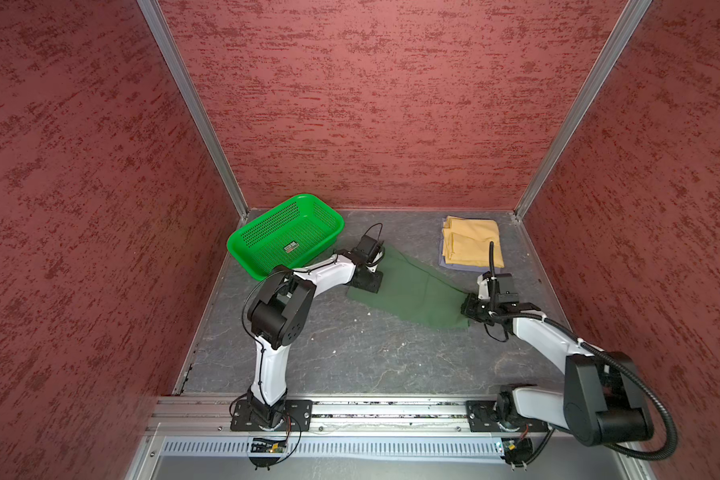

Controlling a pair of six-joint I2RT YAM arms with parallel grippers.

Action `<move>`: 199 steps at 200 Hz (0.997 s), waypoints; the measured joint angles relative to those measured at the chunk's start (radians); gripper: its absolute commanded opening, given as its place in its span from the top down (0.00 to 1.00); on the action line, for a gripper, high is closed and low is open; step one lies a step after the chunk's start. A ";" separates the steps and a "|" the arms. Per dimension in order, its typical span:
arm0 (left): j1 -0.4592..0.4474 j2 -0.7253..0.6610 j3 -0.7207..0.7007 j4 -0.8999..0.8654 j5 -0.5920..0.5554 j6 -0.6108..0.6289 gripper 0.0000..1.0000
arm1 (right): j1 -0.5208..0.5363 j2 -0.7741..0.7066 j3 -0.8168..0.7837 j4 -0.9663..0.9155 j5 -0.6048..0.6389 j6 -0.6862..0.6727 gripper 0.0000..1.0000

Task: Fold and stack skirts
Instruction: Smooth out the skirt at the center of the table, then fold the skirt at the center of the table.

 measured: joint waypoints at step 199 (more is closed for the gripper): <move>0.005 -0.328 -0.286 0.468 -0.040 -0.047 0.63 | 0.004 -0.110 0.453 -0.164 -0.071 -0.112 1.00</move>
